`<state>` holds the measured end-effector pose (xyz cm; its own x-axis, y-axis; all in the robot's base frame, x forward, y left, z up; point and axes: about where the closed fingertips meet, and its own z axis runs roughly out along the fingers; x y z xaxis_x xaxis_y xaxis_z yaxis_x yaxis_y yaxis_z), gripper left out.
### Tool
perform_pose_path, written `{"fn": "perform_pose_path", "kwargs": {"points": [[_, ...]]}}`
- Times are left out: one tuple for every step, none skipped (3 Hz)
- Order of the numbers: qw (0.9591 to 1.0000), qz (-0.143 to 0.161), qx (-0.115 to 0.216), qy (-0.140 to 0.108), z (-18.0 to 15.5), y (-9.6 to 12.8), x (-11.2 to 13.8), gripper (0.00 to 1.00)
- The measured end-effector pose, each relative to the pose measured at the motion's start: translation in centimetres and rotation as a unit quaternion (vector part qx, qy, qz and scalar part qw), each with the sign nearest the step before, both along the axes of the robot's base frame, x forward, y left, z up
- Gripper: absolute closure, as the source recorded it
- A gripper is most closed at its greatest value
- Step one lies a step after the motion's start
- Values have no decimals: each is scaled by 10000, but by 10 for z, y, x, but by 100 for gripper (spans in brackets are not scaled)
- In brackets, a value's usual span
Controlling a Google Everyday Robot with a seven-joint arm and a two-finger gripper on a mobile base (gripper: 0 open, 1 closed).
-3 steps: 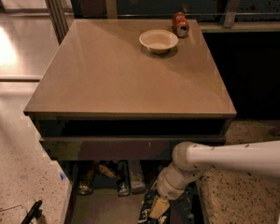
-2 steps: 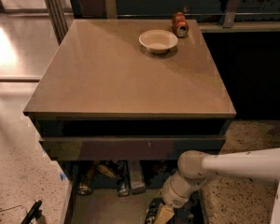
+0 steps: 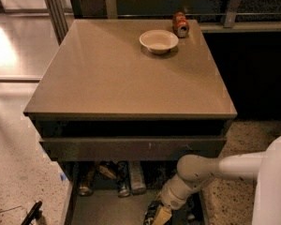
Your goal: Place blue chip bag into middle drawer
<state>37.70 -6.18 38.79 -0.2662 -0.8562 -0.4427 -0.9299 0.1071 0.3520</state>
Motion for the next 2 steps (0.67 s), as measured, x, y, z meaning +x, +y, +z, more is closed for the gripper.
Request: {"fn": "perform_pose_path", "kwargs": {"points": [[10000,0,0,0,0,0,0,100],[10000,0,0,0,0,0,0,82]]}}
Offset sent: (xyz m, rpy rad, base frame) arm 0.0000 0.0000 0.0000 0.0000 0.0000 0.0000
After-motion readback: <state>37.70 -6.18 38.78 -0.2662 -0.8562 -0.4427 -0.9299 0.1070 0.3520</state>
